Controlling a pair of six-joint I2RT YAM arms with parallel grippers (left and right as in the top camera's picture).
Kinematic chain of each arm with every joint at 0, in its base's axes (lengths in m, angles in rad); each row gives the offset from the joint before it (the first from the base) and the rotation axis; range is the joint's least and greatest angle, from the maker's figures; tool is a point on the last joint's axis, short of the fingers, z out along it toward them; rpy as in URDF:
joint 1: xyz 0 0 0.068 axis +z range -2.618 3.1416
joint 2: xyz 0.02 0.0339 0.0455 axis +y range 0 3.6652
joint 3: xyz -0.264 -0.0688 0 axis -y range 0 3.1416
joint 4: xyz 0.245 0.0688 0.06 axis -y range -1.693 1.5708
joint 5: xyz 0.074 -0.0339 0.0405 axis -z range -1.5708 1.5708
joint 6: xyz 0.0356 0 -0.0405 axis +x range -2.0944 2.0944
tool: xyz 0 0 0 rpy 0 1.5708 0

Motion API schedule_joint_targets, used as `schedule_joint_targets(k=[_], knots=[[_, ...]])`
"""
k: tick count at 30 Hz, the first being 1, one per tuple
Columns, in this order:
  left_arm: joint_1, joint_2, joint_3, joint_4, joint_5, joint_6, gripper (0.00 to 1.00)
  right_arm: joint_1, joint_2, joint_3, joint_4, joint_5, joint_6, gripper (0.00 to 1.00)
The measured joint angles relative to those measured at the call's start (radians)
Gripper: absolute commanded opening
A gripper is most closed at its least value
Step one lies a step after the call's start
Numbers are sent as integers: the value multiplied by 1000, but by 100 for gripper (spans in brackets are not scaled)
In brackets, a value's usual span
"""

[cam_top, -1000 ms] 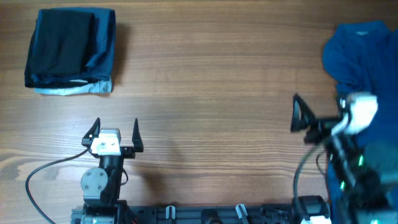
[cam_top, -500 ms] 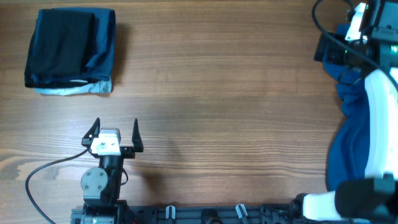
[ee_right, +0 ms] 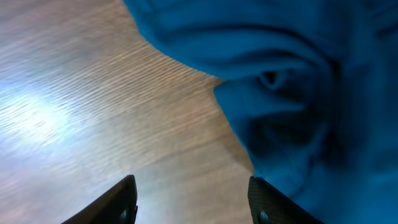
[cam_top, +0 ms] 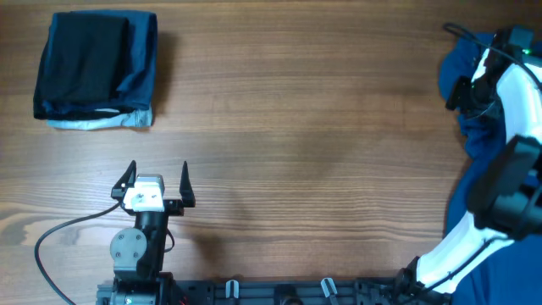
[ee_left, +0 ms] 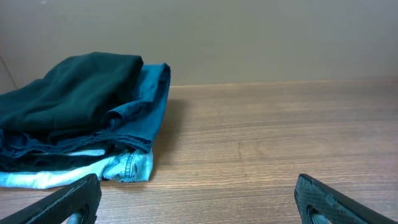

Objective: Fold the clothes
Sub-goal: 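Reach the right gripper to the teal polo shirt and grasp it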

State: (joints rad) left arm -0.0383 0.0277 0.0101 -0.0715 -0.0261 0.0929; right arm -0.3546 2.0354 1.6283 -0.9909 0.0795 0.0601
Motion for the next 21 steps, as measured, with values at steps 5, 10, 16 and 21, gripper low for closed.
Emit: schedule_joint_targets(k=[5, 10, 16, 21], knots=[[0, 0, 0, 0, 0, 0, 100, -3, 73, 0, 103, 0, 10, 56], [0, 0, 0, 0, 0, 0, 100, -32, 111, -1, 169, 0, 46, 56], [0, 0, 0, 0, 0, 0, 100, -57, 111, -15, 207, 0, 53, 57], [0, 0, 0, 0, 0, 0, 100, -62, 112, -115, 292, -6, 60, 57]])
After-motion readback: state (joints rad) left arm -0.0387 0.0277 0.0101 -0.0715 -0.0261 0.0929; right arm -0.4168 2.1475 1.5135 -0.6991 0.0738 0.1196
